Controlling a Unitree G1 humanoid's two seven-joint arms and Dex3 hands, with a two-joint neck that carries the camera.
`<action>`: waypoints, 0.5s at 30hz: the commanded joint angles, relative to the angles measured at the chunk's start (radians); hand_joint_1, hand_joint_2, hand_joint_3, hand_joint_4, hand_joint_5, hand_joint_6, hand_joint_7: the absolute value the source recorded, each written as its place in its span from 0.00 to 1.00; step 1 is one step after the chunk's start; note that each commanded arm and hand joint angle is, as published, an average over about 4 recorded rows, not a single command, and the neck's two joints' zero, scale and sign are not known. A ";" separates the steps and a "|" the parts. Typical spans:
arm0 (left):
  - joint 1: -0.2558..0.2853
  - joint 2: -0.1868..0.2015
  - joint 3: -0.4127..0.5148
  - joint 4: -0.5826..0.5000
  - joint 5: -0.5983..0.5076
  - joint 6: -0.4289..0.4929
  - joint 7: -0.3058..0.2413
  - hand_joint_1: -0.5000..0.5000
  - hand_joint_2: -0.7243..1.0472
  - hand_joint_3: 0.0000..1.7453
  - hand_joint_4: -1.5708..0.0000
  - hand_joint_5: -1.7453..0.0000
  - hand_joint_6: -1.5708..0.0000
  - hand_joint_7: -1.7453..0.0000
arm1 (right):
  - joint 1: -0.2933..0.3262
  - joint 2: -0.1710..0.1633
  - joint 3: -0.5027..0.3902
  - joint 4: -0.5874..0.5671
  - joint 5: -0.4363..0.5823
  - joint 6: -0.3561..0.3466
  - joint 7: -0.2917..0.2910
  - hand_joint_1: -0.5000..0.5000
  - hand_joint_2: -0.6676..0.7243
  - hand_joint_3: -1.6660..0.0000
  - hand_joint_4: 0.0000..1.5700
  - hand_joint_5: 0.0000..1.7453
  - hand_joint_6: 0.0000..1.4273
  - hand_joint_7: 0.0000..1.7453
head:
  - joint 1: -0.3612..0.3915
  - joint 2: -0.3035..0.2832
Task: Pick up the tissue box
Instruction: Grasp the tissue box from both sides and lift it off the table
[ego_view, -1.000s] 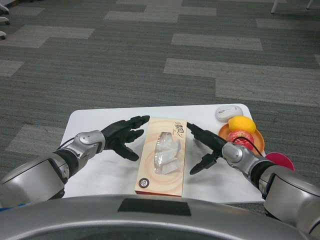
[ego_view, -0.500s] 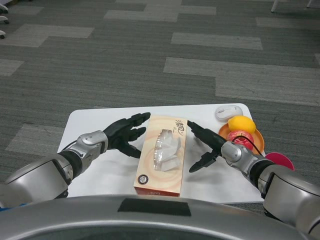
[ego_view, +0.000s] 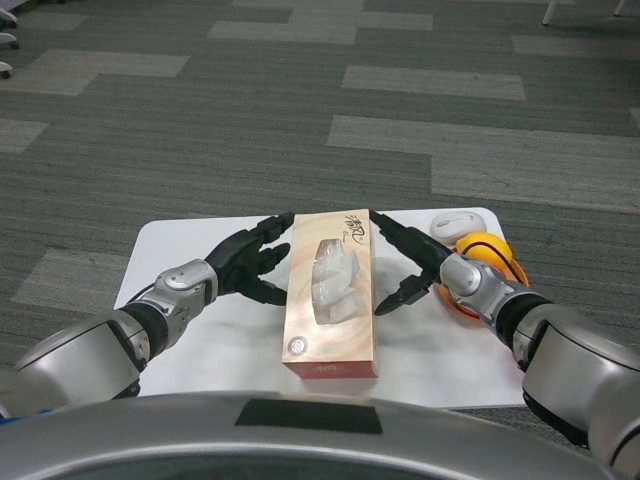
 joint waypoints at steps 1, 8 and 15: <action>-0.016 -0.019 -0.005 0.001 0.001 -0.017 -0.006 1.00 1.00 0.10 0.98 1.00 1.00 1.00 | -0.037 0.021 -0.006 -0.014 -0.001 -0.014 -0.001 0.08 0.17 0.90 0.00 0.11 0.00 0.00 | 0.001 -0.005; -0.016 -0.018 -0.003 0.010 0.003 -0.017 -0.004 1.00 1.00 0.09 0.98 1.00 1.00 1.00 | -0.017 0.018 0.005 0.006 -0.001 -0.014 -0.002 0.08 0.18 0.90 0.00 0.11 0.00 0.00 | 0.000 -0.012; -0.016 -0.019 -0.010 0.005 -0.005 -0.017 -0.004 1.00 1.00 0.09 0.98 1.00 1.00 1.00 | -0.008 0.021 0.017 0.008 -0.001 -0.014 -0.012 0.11 0.18 0.90 0.00 0.11 0.00 0.00 | 0.002 -0.014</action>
